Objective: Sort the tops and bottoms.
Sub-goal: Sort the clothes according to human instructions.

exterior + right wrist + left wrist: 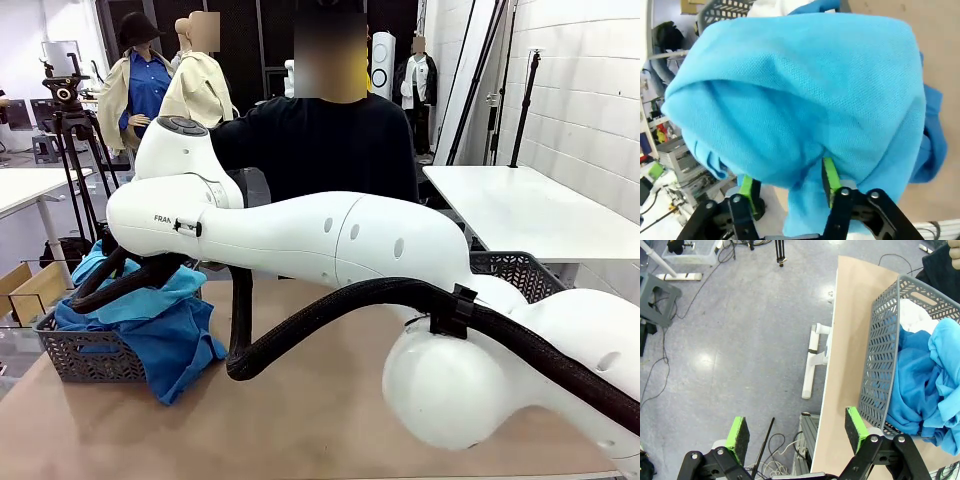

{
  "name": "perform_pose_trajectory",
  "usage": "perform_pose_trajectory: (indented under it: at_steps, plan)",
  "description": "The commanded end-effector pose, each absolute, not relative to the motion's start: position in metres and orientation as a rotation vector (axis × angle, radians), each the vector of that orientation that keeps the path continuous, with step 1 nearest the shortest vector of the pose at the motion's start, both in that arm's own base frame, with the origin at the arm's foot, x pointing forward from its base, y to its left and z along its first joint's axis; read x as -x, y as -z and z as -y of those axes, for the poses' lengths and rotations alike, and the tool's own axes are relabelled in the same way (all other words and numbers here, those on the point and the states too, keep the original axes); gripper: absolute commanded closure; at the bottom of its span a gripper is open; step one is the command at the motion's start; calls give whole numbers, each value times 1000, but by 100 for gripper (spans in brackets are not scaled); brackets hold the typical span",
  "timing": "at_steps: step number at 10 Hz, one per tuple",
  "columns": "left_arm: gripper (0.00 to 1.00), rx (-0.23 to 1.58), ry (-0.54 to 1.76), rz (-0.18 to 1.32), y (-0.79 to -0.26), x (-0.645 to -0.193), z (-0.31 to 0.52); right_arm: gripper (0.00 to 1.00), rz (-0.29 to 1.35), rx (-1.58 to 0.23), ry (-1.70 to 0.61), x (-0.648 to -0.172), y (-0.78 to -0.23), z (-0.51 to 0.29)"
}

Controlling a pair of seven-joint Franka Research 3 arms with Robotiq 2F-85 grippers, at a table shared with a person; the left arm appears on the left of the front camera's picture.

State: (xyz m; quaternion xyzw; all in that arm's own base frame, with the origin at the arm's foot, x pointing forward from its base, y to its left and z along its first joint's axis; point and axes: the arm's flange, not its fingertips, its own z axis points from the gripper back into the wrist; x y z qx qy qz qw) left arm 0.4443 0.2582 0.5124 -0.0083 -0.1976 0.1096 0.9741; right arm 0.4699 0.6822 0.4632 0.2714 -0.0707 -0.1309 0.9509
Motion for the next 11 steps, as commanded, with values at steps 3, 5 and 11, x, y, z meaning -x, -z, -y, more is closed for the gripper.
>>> perform_pose_trajectory:
  at_steps: [3,5,11]
  plan:
    - [0,10,-216,398,-513,-443,-260,0,157,-502,186,-542,-529,-782]
    - [0,10,-216,398,-513,-443,-260,0,205,-487,128,-526,-573,-739]
    - [0,10,-216,398,-513,-443,-260,0,250,111,32,-448,-603,-459]
